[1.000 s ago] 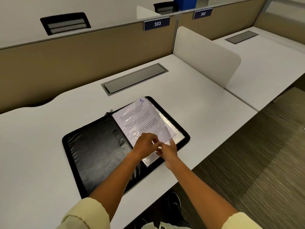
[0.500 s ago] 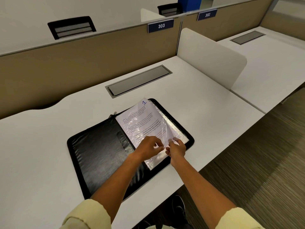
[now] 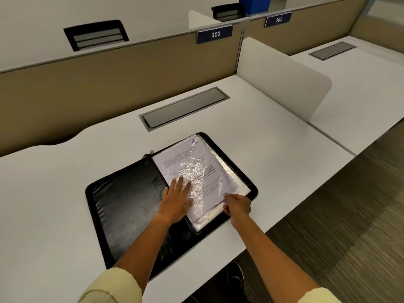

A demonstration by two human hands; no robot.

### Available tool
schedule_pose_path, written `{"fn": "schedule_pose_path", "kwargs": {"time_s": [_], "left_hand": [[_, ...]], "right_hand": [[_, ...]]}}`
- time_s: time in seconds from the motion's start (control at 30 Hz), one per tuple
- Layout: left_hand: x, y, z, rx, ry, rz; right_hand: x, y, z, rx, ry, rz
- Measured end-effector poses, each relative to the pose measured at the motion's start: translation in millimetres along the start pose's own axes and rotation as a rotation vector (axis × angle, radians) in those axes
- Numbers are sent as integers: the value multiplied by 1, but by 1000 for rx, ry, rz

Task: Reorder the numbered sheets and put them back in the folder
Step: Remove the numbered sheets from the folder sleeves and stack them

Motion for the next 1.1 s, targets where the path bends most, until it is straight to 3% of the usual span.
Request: {"fn": "schedule_pose_path", "kwargs": {"time_s": [0.77, 0.97, 1.1], "left_hand": [[-22, -11, 4, 80, 41, -17], [-23, -12, 2, 68, 51, -13], [-22, -11, 0, 68, 54, -12]], "right_hand": [[35, 45, -14, 252, 87, 2], [41, 65, -21, 99, 141, -35], [42, 55, -31, -10, 113, 51]]}}
Point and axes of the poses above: each hand's wrist, its own x-axis away from the middle knuckle, its own y-axis out of the back of the hand, z = x × y, the point moved 8 cm from there along -x, towards the middle knuckle, and after that the axes turned 8 degrees about z, right-handed, at the moved point
